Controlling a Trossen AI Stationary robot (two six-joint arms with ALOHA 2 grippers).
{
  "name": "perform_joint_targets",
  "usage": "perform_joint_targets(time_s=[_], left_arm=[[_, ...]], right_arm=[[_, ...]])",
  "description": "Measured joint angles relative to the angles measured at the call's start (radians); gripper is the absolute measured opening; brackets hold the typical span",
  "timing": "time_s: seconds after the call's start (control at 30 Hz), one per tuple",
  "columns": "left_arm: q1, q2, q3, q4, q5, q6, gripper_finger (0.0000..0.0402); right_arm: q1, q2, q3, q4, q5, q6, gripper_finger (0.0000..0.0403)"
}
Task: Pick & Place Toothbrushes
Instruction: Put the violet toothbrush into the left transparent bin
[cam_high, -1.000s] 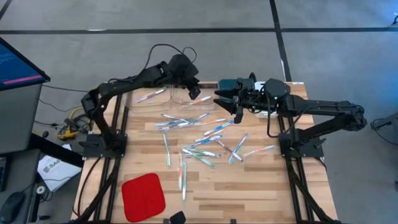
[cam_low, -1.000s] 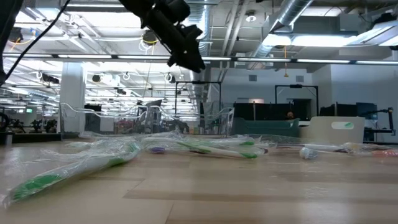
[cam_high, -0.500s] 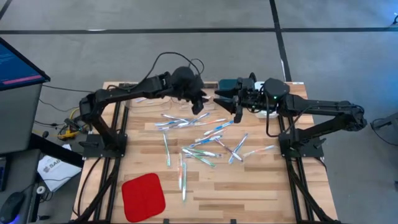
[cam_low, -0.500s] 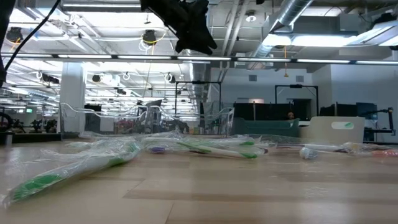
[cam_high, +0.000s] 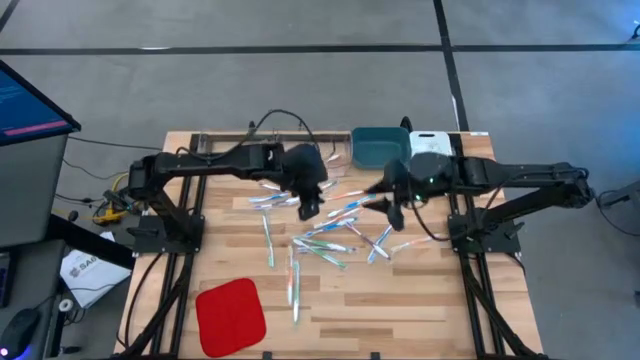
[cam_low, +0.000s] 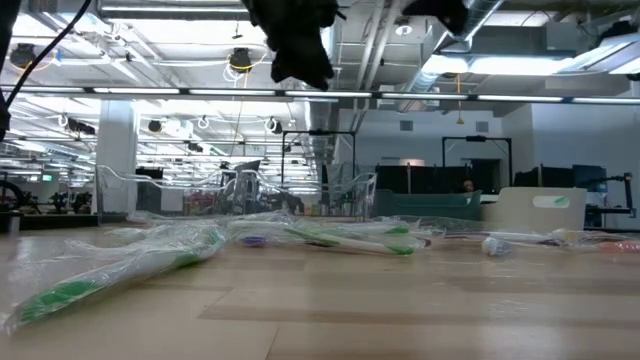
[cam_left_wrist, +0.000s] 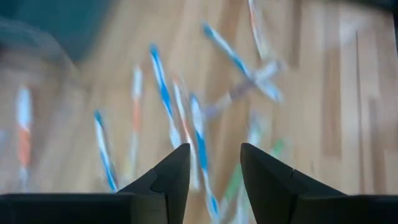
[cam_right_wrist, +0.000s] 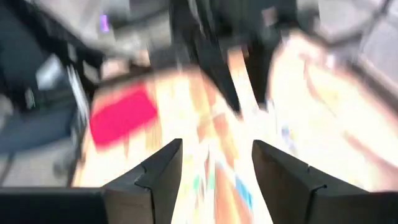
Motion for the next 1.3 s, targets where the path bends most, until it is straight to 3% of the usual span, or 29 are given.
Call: perform_joint_targets(time_s=[0.2, 0.37, 0.47, 0.73, 1.3], left_arm=[[-0.086, 0.000, -0.019, -0.034, -0.004, -0.039, 0.0135], [-0.157, 0.001, -0.077, -0.018, -0.014, -0.104, 0.0135], [-0.198, 0.001, -0.117, -0.009, -0.021, -0.117, 0.0135], [-0.246, 0.002, -0.227, 0.114, -0.027, -0.198, 0.0135], [-0.247, 0.002, -0.246, 0.171, -0.028, -0.208, 0.0135]], right_arm=[[0.072, -0.002, 0.000, -0.330, 0.001, -0.111, 0.0189], [0.090, 0.026, -0.001, -0.500, 0.006, -0.124, 0.0189], [0.089, 0.036, -0.002, -0.570, 0.032, -0.219, 0.0192], [0.089, 0.092, -0.001, -0.610, 0.064, -0.378, 0.0198], [0.081, 0.110, -0.001, -0.599, 0.064, -0.335, 0.0210]])
